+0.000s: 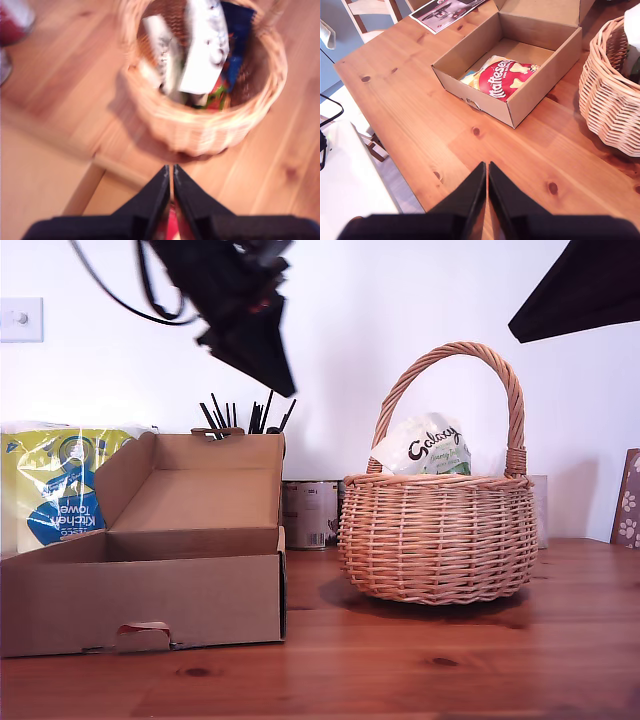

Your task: Move the bags of Easter eggs from the cardboard box on the left into the woven basket on the right side.

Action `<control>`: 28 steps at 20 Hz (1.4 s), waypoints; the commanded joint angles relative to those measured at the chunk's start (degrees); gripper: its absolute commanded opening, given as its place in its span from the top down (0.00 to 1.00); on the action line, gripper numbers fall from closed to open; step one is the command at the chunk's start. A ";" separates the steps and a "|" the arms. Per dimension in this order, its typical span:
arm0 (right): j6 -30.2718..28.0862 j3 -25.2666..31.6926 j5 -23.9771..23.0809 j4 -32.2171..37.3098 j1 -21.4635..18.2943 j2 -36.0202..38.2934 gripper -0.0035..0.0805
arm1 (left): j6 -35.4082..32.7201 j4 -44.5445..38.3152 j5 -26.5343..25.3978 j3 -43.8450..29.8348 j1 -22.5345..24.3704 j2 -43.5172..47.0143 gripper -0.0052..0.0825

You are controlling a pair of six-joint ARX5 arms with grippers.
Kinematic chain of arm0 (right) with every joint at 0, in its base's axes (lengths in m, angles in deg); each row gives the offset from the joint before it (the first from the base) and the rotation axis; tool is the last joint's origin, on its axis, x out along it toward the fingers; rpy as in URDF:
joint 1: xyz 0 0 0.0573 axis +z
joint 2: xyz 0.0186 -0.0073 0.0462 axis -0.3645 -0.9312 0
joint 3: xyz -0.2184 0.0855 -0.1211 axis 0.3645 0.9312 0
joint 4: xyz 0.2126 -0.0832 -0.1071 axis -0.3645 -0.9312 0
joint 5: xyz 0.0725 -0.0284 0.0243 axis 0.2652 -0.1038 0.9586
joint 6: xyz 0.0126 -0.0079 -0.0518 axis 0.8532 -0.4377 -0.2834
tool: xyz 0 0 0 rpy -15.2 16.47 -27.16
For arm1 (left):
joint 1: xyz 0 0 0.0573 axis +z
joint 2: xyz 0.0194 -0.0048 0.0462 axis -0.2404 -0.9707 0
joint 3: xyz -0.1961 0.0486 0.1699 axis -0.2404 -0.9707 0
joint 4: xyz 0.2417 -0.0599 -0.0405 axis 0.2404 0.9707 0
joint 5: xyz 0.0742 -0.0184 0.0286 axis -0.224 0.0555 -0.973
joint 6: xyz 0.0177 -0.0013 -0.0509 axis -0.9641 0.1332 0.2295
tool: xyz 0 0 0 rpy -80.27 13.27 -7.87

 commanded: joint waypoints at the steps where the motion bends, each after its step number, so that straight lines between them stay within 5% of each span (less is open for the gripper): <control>1: 0.02 -0.52 -0.15 0.35 0.22 0.00 0.97 | -1.81 -1.29 0.66 -6.56 1.40 1.46 0.96; 6: 0.02 -0.52 -0.13 0.33 0.22 0.00 0.97 | -14.19 3.34 5.51 -14.53 6.73 1.14 0.94; 7: 0.00 -0.52 -0.11 0.33 0.22 0.00 0.97 | -15.10 2.71 5.66 -14.56 7.34 0.72 0.84; 9: 0.02 -0.52 -0.11 0.00 0.22 0.00 0.97 | -15.06 -0.79 5.01 -14.56 8.20 -0.20 0.36; 10: 0.00 -0.52 -0.09 -0.20 0.22 0.00 0.97 | -15.52 -2.93 4.15 -14.56 8.24 -0.70 0.20; 11: 0.00 -0.52 -0.11 -0.42 0.22 0.00 0.97 | -16.74 -4.24 3.82 -14.56 8.24 -0.87 0.16; 28: 0.00 -0.52 -0.09 -3.28 0.22 0.02 0.97 | -22.95 -8.66 3.78 -14.56 8.24 -16.17 0.15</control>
